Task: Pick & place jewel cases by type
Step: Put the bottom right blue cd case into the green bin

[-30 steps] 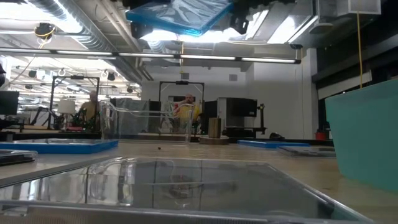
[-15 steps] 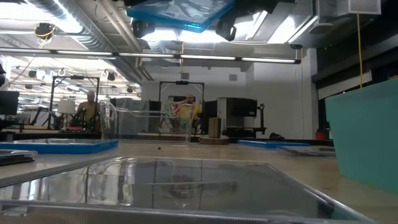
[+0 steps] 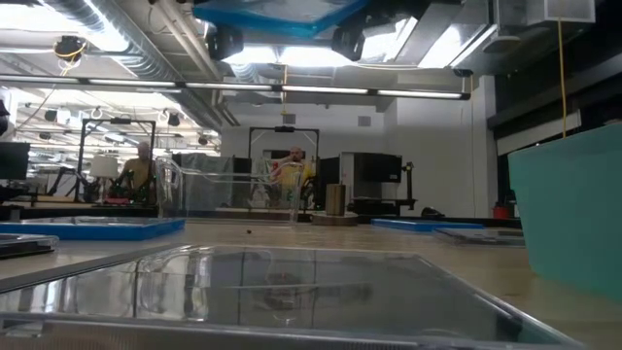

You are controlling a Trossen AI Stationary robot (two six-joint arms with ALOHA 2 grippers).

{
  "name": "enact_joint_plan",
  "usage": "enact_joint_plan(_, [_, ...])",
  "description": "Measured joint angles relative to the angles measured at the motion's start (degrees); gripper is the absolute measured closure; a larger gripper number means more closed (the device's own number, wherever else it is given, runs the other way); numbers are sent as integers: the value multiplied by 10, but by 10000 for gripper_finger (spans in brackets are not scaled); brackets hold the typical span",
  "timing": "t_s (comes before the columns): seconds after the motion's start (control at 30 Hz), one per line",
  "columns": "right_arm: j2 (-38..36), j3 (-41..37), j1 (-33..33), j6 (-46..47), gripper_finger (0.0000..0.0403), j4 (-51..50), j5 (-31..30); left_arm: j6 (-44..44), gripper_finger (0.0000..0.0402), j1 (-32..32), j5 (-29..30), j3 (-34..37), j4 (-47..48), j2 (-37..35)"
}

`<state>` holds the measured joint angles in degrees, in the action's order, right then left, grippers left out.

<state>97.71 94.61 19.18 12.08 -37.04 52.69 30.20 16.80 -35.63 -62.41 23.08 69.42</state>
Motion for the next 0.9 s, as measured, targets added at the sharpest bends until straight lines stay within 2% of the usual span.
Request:
enact_joint_plan(0.47, [0,0,-3,12,260,-2,7,22,370,-8,-63,0,-53,45])
enact_joint_plan(0.9, [0,0,-9,13,260,-7,11,31,370,0,-57,0,-90,50])
